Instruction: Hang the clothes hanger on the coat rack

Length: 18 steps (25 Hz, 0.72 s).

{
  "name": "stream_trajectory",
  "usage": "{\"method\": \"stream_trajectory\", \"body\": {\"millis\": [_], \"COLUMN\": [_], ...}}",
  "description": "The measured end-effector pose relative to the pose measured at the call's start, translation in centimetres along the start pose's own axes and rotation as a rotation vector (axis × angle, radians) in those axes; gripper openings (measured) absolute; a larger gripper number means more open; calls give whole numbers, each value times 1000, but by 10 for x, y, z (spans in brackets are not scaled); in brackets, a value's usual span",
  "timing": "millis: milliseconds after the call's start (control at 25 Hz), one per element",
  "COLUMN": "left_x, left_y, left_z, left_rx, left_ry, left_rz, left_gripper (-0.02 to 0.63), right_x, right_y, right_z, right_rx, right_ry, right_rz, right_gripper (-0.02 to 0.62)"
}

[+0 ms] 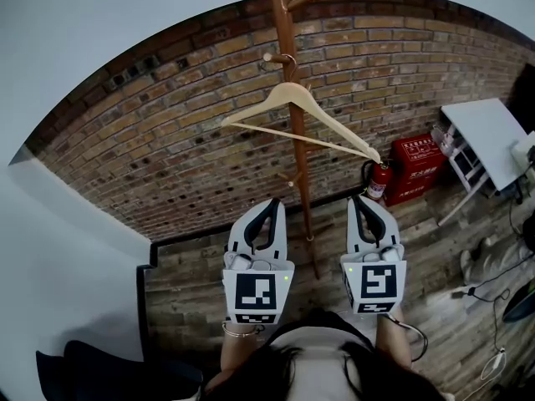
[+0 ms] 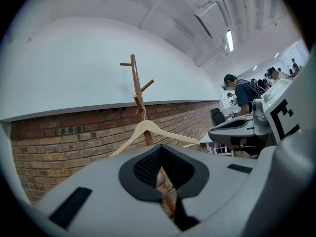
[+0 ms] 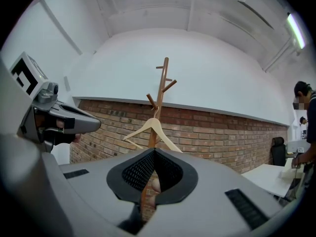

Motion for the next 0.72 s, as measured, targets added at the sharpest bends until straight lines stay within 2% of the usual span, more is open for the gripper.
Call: {"method": "stream_trajectory", "body": {"millis": [360, 600, 720], "left_x": [32, 63, 81], "left_y": [7, 17, 17], "left_z": [5, 13, 18], "left_rx": [56, 167, 195], "left_ry": [-2, 17, 23], "left_rz": [33, 44, 55], "left_gripper": [11, 9, 9], "right_x": [26, 52, 67], "right_y": [22, 47, 62], "right_z": [0, -1, 0], "right_rx": [-21, -30, -31], "right_ry": [11, 17, 21], "right_rz": [44, 61, 64], "right_gripper": [36, 37, 37]}}
Point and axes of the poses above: the fingertips, and each gripper's own axes: x backward along the fingers, y to its left, z out of its underside, the point moved 6 cm from there along x, backward along the fingers, and after that the axes turned 11 degrees about -z, right-handed, at the moved point
